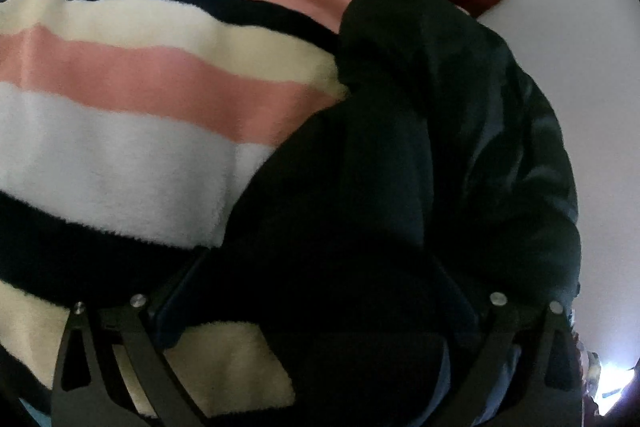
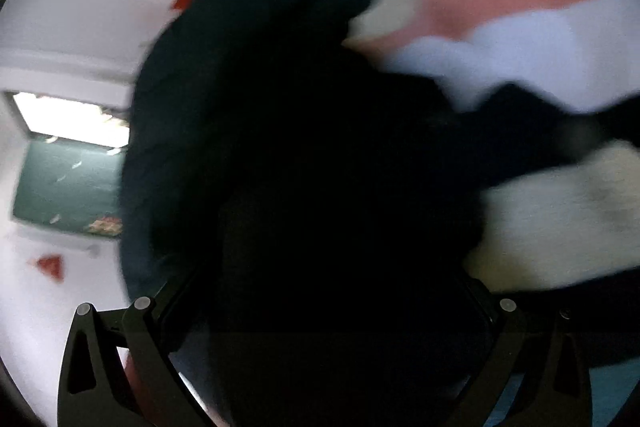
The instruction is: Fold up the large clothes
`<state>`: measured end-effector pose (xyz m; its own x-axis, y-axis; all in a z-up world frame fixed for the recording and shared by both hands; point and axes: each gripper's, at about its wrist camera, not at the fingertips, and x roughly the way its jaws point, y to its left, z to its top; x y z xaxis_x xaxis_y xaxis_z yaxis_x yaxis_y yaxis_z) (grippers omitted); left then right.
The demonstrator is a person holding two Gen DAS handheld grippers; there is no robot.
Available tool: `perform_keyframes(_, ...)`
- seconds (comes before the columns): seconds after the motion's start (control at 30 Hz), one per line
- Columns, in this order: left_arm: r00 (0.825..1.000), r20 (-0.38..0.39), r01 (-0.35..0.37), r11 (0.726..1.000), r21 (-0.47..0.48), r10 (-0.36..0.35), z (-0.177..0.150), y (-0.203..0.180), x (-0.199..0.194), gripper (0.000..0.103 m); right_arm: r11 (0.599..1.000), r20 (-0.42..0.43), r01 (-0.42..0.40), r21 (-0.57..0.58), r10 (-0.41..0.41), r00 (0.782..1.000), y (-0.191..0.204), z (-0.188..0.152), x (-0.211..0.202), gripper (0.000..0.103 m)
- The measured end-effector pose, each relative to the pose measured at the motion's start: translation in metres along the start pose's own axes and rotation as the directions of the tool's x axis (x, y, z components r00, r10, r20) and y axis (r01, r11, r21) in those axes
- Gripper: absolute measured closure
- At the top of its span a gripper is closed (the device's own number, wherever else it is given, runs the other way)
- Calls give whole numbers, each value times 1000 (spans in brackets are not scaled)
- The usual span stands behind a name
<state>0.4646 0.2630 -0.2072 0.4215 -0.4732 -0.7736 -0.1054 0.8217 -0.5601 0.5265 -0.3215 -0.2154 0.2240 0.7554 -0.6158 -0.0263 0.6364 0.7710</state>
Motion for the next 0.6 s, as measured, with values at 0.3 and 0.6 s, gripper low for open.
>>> perform_keyframes(0.3,982,37,187,982,-9,-187,-18,-27,8,13,999,-21,-49,-8,48,999,-8,-2,18,0)
perform_keyframes(0.6,954,184,238,971,19,-237,-30,-66,-41,69,972,55,-67,-224,82,995,60,-8,3,68)
